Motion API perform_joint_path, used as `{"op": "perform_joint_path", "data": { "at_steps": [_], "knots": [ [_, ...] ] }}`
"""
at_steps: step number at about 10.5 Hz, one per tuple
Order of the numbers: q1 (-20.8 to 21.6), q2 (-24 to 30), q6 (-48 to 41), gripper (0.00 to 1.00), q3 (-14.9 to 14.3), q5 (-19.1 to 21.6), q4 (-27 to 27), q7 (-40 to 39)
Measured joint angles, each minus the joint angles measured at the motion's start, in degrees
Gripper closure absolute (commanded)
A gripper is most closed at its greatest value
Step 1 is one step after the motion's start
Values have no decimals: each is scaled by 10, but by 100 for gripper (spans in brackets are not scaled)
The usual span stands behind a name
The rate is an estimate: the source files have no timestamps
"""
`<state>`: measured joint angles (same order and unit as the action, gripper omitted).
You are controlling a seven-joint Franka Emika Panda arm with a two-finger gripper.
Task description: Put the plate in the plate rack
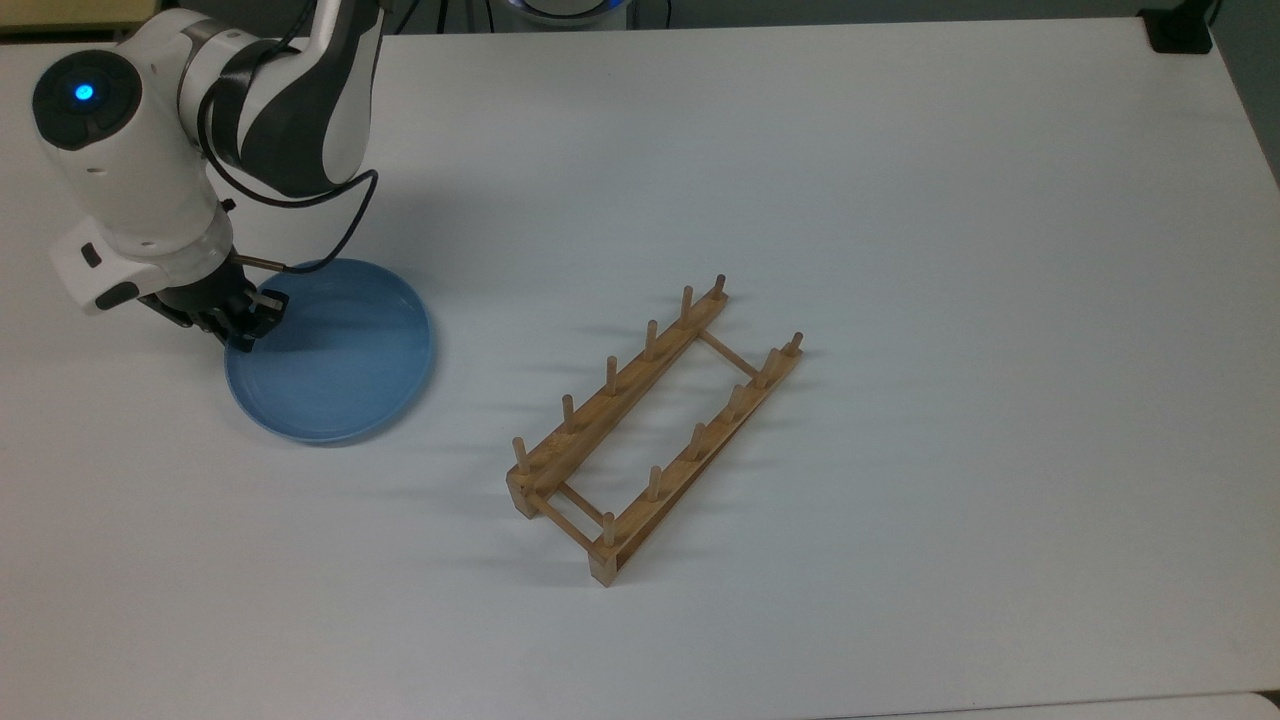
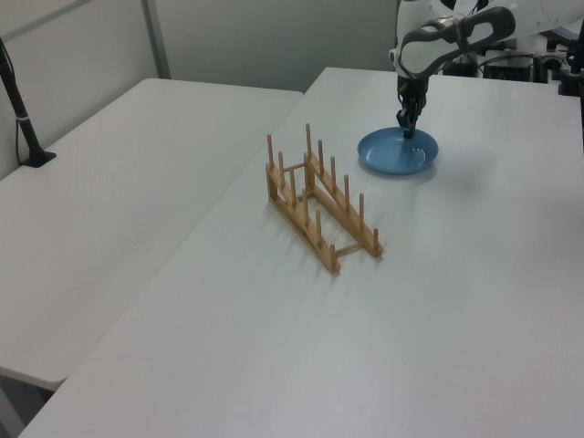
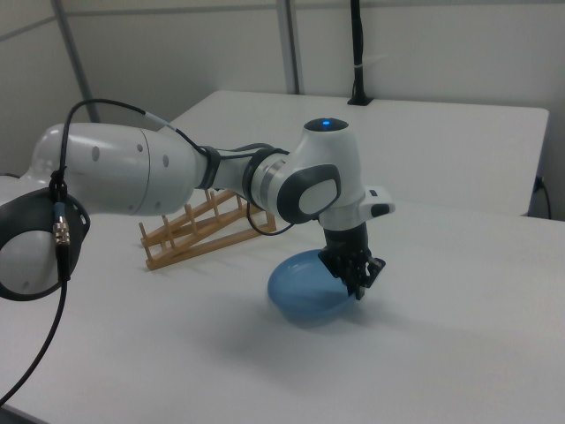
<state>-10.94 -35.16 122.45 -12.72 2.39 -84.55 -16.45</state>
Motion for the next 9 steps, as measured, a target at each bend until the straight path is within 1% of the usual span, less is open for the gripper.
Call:
{"op": "perform_joint_path", "data": {
  "at_steps": [3,5,7,9],
  "knots": [
    [1,8,-4,100,0,3,1,0],
    [3,23,-7,100,0,23,3,-2],
    [7,53,-7,100,0,49,5,-8],
    [14,86,-7,100,0,66,6,-11]
  ]
}}
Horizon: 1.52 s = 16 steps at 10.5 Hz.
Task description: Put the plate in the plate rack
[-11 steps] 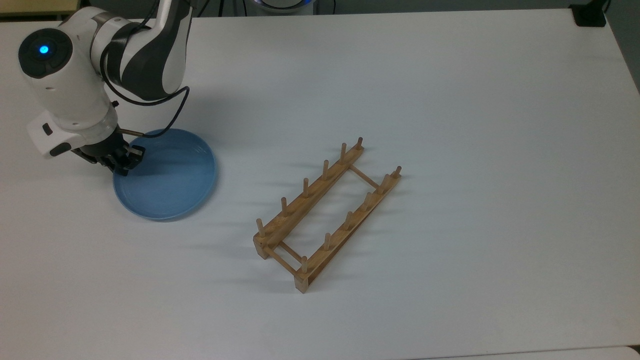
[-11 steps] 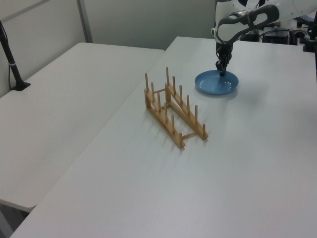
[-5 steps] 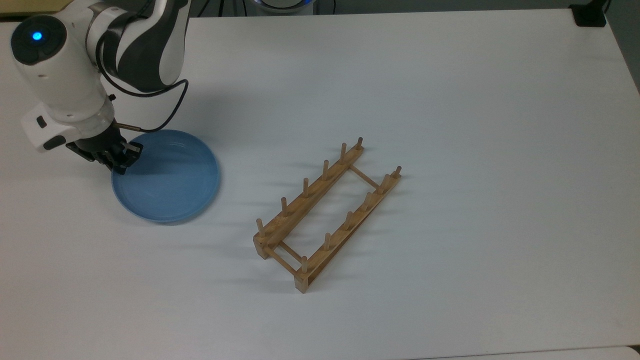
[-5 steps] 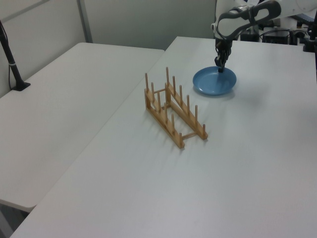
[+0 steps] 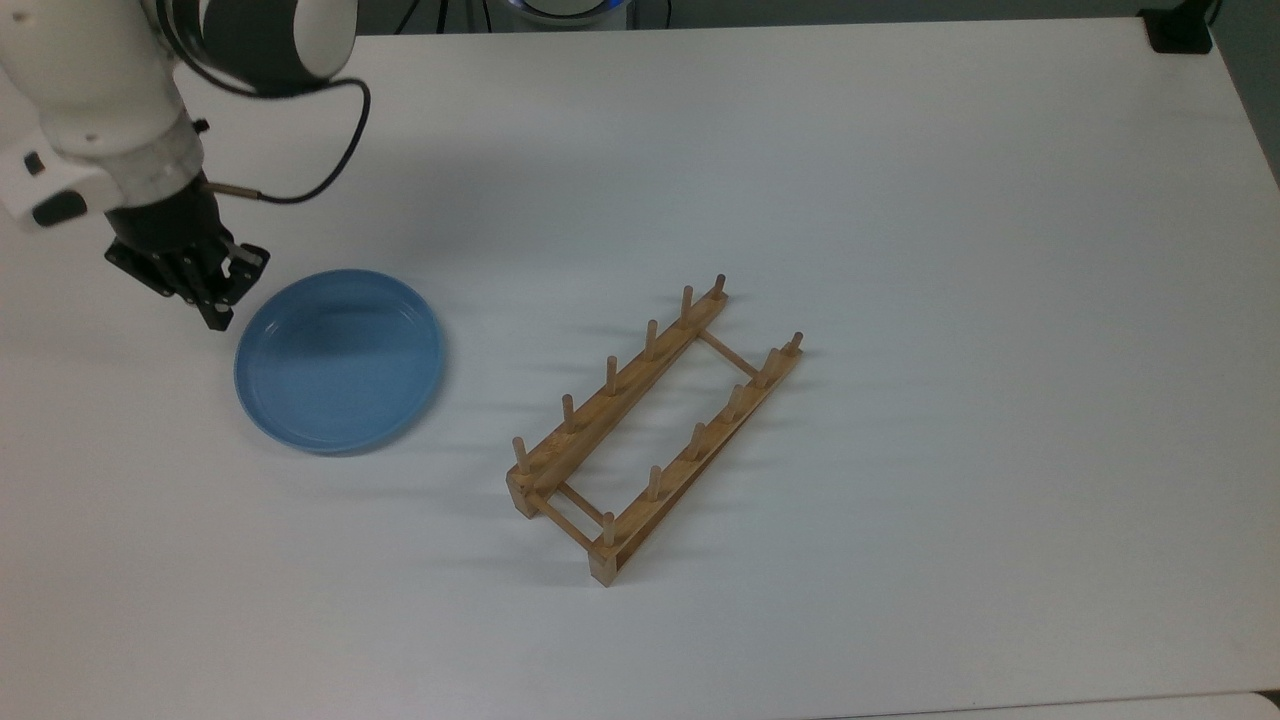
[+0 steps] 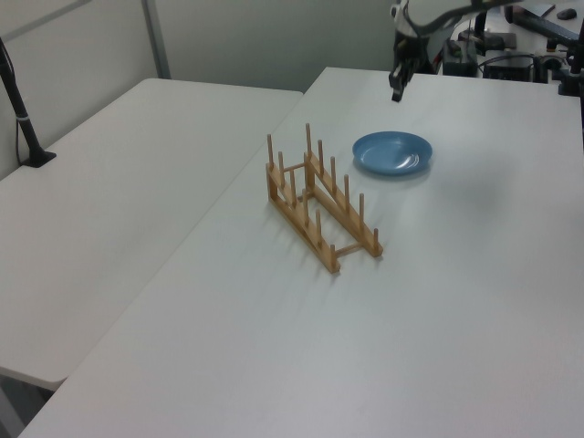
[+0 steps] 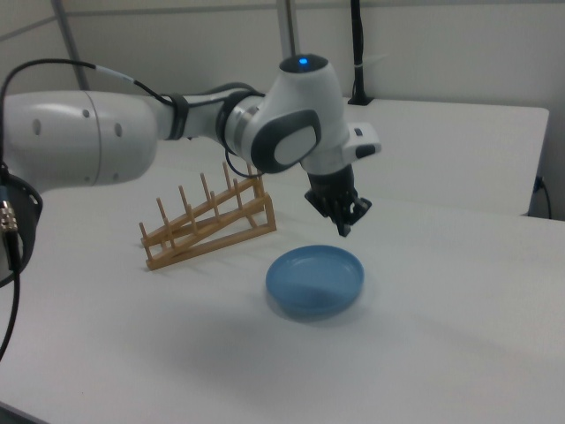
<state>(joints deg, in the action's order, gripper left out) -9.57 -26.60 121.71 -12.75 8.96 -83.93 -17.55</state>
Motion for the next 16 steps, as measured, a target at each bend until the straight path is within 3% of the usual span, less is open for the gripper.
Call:
{"op": "perform_joint_path", "data": {
  "at_steps": [3,4,5,6,7,8,12,16],
  "knots": [
    [24,27,0,100,-23,9,0,-4],
    [24,26,0,95,-25,10,-4,-11],
    [23,22,0,60,-27,10,-10,-16],
    [19,17,0,45,-30,10,-15,-18],
    [13,13,0,21,-31,10,-20,-21],
    [7,8,0,15,-31,10,-23,-22],
    [-5,-29,0,17,-32,10,-25,-30],
    [-5,-50,0,29,-32,10,-25,-36]
  ]
}}
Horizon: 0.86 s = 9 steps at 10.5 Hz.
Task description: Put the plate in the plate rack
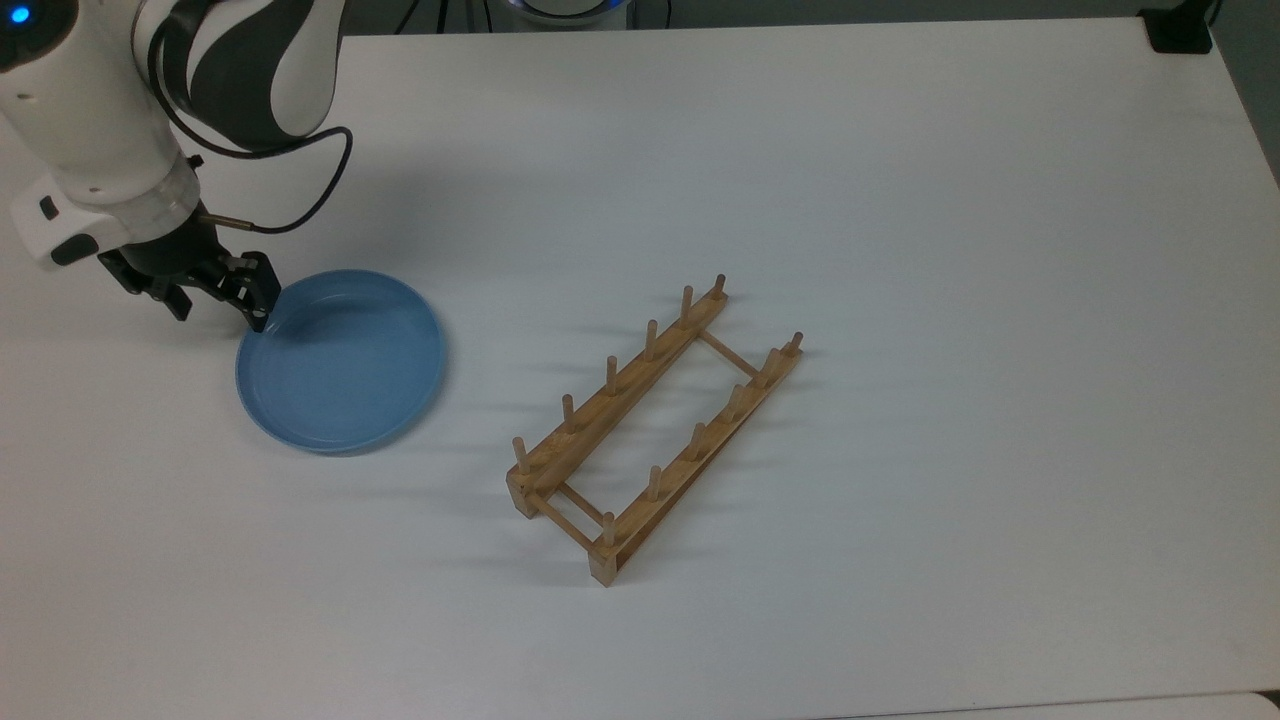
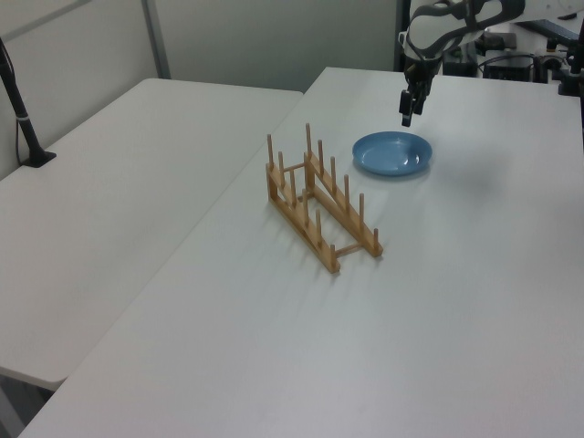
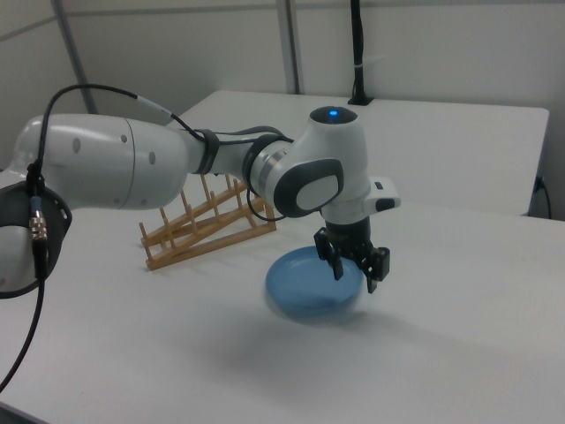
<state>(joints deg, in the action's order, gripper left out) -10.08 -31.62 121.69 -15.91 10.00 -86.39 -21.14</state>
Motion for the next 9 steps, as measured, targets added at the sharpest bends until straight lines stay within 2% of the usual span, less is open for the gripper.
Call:
{"op": "perform_joint_path", "data": {
  "at_steps": [3,5,7,8,9],
  "knots": [
    [0,-23,0,35,0,0,0,-1],
    [0,-30,0,54,0,0,1,-1],
    [0,-31,7,81,0,11,2,-1],
    [0,-31,9,88,0,17,4,-1],
    [0,-31,9,88,0,20,5,-1]
  ]
}}
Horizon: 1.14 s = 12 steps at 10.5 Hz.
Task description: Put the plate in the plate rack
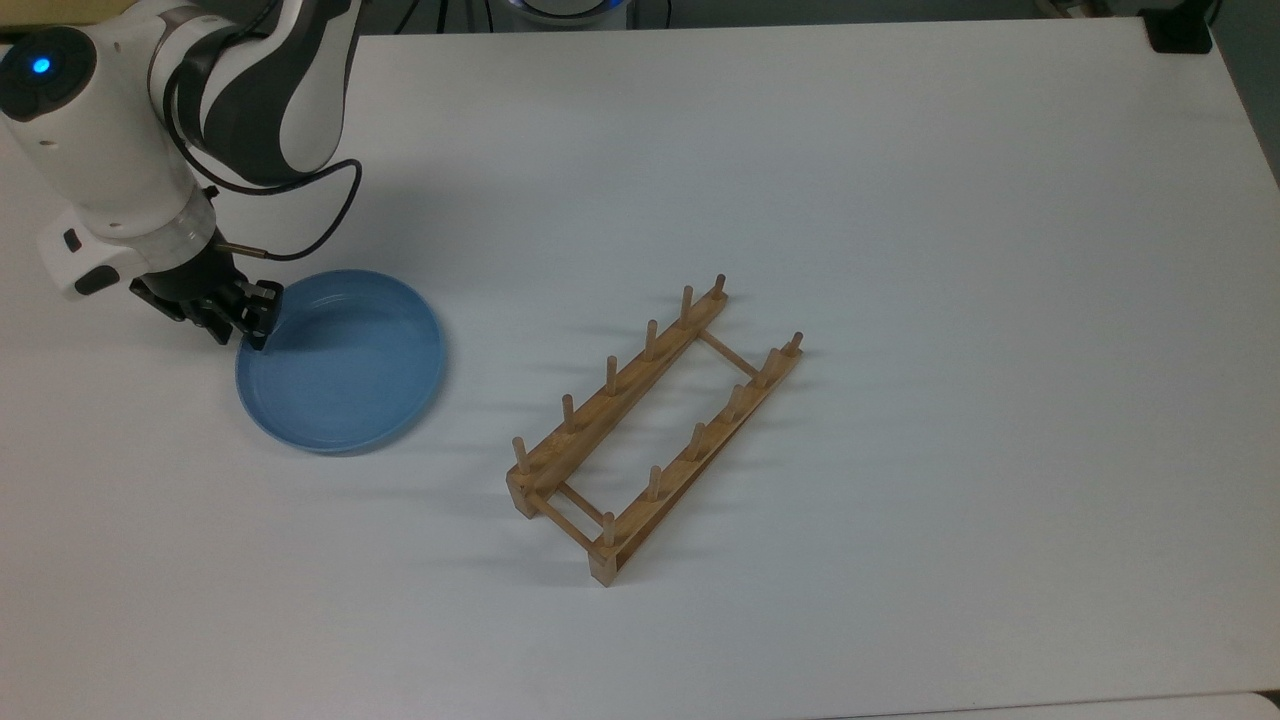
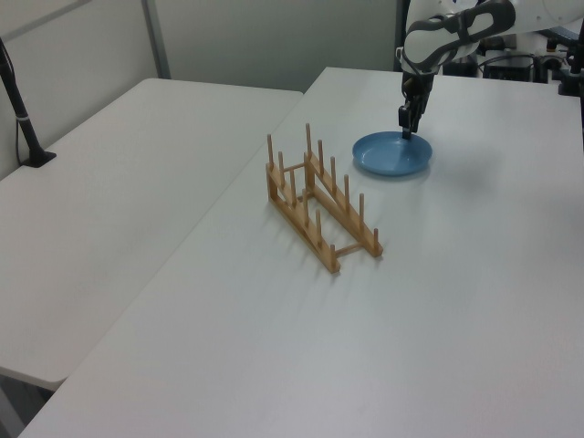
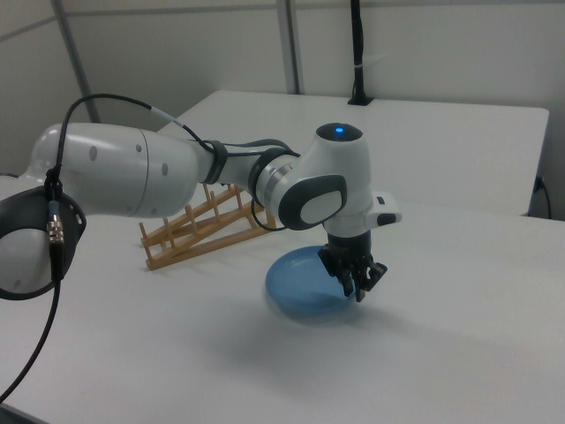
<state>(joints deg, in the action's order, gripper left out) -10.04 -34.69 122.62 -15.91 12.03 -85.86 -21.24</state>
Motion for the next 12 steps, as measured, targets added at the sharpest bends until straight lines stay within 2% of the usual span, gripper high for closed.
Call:
{"op": "perform_joint_path", "data": {
  "at_steps": [4,6,12],
  "knots": [
    [0,0,0,89,0,1,0,0],
    [0,-1,0,100,0,1,0,0],
    [1,-1,0,100,0,2,2,0]
  ]
}}
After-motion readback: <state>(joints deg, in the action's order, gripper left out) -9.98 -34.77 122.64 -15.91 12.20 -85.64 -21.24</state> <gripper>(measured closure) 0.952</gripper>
